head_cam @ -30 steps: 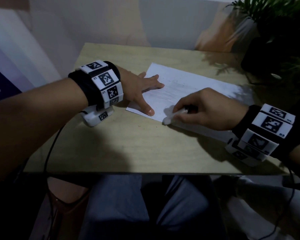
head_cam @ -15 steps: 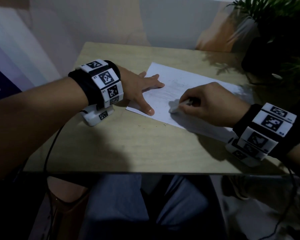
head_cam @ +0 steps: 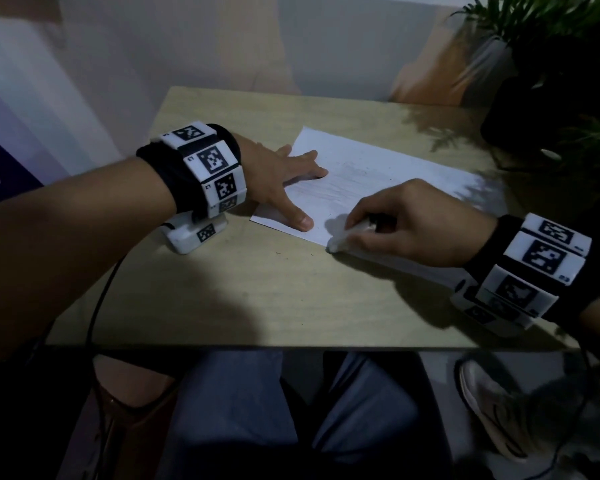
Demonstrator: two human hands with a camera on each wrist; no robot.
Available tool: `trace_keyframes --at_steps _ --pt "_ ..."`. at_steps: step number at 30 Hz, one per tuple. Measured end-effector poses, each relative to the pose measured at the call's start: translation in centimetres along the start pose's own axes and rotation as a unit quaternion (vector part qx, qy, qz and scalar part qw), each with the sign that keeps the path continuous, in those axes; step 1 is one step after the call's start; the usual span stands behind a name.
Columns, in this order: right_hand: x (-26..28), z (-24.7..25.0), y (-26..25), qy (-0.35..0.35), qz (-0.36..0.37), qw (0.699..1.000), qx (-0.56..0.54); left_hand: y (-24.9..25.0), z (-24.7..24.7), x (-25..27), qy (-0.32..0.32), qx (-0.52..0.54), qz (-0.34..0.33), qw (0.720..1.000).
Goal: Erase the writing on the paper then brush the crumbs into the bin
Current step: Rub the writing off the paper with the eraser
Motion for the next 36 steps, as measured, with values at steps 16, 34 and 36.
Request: trace_keyframes --at_steps 16,34,36 --pt "-1.1 1.8 1.8 0.099 -0.033 0.992 0.066 0.4 0.3 -0.3 0.05 0.018 -0.058 0.997" --pt "-1.4 0.1 -0.1 0.003 0.009 1.0 0.007 0.4 0.3 -0.2 0.02 0.041 -0.038 0.998" --pt "-1.7 0.5 0.5 0.035 -0.01 0.999 0.028 0.4 0.3 -0.2 0.02 0.041 -0.038 0.998"
Point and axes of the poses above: each hand's wrist, its own x-axis away from the middle knuckle, its own z-axis out of the back of the hand, y = z × x, the point moved 5 cm from there along -x, towards the middle knuckle, and after that the axes turned 3 degrees about -z, right-handed, at the moved point
